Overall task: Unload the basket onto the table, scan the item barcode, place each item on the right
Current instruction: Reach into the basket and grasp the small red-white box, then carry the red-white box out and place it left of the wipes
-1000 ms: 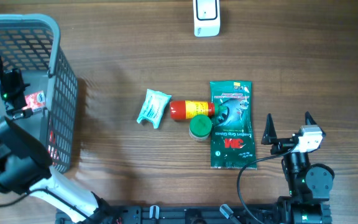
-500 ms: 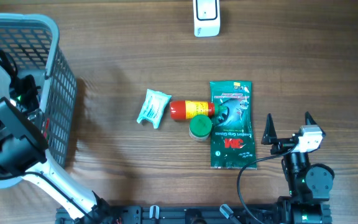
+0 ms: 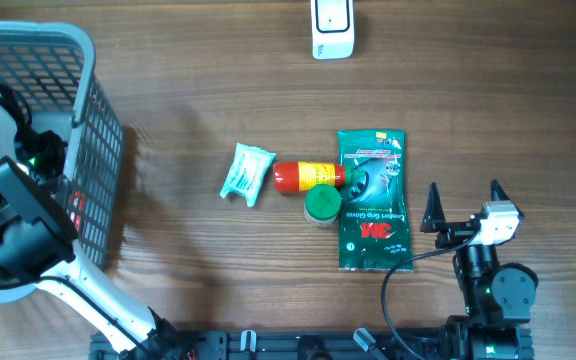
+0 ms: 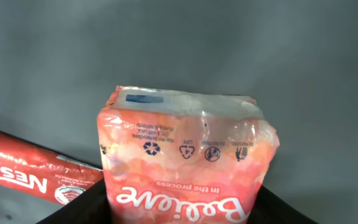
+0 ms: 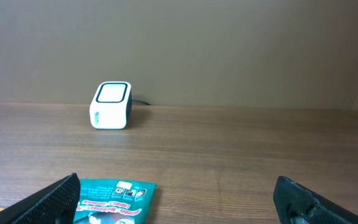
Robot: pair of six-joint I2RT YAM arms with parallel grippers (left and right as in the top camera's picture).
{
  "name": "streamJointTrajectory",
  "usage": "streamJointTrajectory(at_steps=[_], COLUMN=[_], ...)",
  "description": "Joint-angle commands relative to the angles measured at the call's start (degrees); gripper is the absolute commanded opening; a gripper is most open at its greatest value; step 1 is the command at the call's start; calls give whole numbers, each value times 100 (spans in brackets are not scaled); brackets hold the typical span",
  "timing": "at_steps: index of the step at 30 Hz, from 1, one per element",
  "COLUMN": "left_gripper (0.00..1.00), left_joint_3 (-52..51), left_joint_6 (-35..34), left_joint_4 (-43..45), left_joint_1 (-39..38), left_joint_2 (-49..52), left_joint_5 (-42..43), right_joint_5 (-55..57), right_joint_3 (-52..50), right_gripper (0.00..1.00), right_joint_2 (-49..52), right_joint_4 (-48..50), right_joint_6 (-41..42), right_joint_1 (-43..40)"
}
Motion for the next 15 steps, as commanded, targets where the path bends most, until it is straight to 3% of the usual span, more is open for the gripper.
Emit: streamJointTrajectory(at_steps=[1,8,15], left_gripper=[59,59,59], left_joint_3=[-59,-55,-55], left_joint_6=[-15,-15,162], left_joint_4=[-177,-358,-494], left_joint_1=[-20,-20,-35], left_joint_2=[-146,-1182,-2988], left_joint_5=[-15,-15,177], right_joint_5=[76,76,76], right_joint_3=[-7,-7,-7], right_gripper=[100,100,100], right_joint_2=[-11,-11,-11], right_joint_4=[11,11,11], right_joint_6=[-57,-57,-59], right_joint_1=[20,17,20])
